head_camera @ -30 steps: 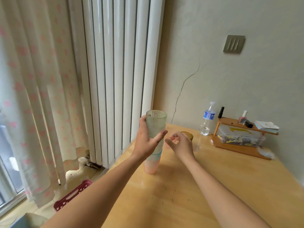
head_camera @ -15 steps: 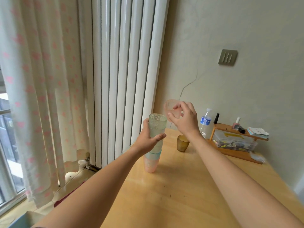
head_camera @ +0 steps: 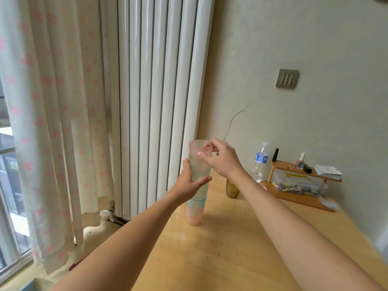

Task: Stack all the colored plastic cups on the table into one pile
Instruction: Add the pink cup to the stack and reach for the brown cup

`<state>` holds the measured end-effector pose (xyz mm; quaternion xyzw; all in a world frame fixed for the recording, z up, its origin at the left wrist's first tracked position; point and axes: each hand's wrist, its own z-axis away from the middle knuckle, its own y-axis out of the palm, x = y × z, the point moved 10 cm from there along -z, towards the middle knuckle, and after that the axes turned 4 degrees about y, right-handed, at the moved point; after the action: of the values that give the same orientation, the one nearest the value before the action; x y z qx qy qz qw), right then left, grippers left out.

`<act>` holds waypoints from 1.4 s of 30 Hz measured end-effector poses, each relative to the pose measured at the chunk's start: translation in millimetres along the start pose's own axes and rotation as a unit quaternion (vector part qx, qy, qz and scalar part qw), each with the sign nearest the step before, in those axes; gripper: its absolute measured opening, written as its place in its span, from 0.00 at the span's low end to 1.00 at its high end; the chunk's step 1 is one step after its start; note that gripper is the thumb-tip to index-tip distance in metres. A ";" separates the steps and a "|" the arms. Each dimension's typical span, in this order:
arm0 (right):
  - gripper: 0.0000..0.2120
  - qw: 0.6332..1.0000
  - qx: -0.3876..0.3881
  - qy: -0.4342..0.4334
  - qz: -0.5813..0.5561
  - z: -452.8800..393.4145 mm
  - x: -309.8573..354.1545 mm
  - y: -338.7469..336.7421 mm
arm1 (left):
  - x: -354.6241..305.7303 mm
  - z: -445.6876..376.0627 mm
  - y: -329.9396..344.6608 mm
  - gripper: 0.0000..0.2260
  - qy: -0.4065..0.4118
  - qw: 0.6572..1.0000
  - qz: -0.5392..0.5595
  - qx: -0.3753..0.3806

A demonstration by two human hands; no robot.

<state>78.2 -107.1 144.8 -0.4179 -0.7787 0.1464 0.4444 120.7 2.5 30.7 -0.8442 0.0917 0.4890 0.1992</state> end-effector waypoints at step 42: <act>0.26 0.951 0.013 0.296 0.087 17.1 -291.6 59.3 | -13.9 -46.8 -8.4 0.29 0.127 0.970 0.034 -0.202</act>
<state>169.8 -296.3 -66.5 -0.5033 -0.5708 0.0643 0.6456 153.6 -10.3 65.5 -0.9187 0.0440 0.3925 -0.0057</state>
